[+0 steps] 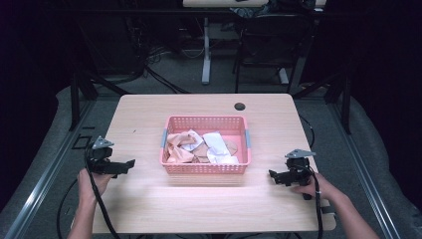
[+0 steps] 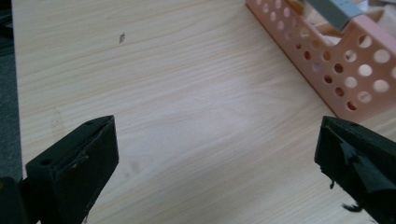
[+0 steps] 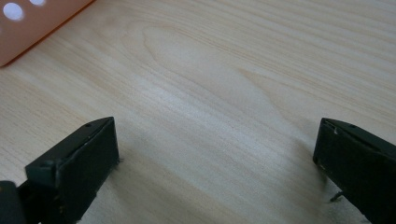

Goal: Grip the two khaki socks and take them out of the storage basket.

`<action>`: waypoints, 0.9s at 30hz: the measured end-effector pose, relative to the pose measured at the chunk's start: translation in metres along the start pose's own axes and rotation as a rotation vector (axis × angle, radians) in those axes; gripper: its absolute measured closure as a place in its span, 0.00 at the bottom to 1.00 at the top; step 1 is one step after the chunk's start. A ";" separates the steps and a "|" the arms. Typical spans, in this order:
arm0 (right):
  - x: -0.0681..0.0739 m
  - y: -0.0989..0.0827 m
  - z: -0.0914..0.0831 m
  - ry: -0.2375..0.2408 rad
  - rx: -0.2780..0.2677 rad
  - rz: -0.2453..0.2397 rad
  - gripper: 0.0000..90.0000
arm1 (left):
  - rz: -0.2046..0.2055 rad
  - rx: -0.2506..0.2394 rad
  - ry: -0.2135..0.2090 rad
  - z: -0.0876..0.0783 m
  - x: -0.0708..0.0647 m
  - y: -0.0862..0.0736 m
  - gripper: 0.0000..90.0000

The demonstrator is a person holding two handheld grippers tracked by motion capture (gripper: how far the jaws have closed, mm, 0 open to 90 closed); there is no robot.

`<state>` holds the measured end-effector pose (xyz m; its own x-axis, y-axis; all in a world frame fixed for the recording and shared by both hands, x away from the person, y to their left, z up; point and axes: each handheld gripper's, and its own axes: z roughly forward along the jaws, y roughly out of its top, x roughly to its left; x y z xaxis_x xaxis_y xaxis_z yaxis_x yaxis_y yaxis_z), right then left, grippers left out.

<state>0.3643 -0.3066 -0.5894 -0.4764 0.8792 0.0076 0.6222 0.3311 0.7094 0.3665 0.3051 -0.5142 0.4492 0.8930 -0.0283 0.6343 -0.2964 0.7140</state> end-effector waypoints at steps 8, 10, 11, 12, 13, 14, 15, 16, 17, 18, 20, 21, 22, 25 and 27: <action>0.000 0.000 0.000 0.001 0.001 -0.001 0.00 | 0.058 -0.010 -0.029 -0.006 -0.011 0.028 0.00; 0.000 0.000 0.000 0.001 0.002 -0.002 0.00 | 0.064 -0.012 -0.035 -0.007 -0.013 0.032 0.00; 0.000 0.000 0.000 0.000 0.001 -0.001 0.00 | 0.069 -0.008 -0.041 -0.007 -0.015 0.035 0.00; 0.000 0.000 0.000 0.002 0.002 -0.002 0.00 | 0.091 -0.004 -0.060 -0.007 -0.017 0.046 0.00; 0.000 0.000 0.000 0.000 0.000 -0.001 0.00 | 0.091 -0.004 -0.060 -0.007 -0.017 0.046 0.00; 0.000 0.000 0.000 -0.002 0.002 -0.002 0.00 | 0.101 0.002 -0.074 -0.006 -0.019 0.055 0.00; 0.000 0.000 0.000 -0.005 0.003 -0.004 0.00 | 0.113 0.008 -0.078 -0.005 -0.022 0.058 0.00; 0.000 0.000 0.000 -0.005 0.003 -0.004 0.00 | 0.113 0.008 -0.078 -0.005 -0.022 0.058 0.00; 0.000 0.000 0.000 -0.004 0.002 -0.003 0.00 | 0.130 0.010 -0.085 -0.004 -0.025 0.063 0.00; 0.000 0.000 0.000 -0.004 0.002 -0.003 0.00 | 0.147 0.016 -0.089 -0.003 -0.027 0.066 0.00; 0.000 0.000 0.000 -0.005 0.002 -0.002 0.00 | 0.153 0.007 -0.096 0.000 -0.030 0.075 0.00; 0.000 0.000 0.000 -0.005 0.003 -0.002 0.00 | 0.153 0.011 -0.109 0.000 -0.032 0.079 0.00; 0.000 0.000 0.000 -0.005 0.003 -0.002 0.00 | 0.153 0.011 -0.109 0.000 -0.032 0.079 0.00; 0.000 0.000 0.000 -0.005 0.002 -0.002 0.00 | 0.186 0.027 -0.109 0.003 -0.038 0.087 0.00; 0.000 0.000 0.000 -0.005 0.002 -0.002 0.00 | 0.190 0.036 -0.110 0.008 -0.040 0.091 0.00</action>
<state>0.3644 -0.3065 -0.5893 -0.4745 0.8802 0.0030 0.6229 0.3334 0.7077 0.4106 0.2398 -0.4537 0.6275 0.7781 0.0266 0.5529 -0.4695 0.6884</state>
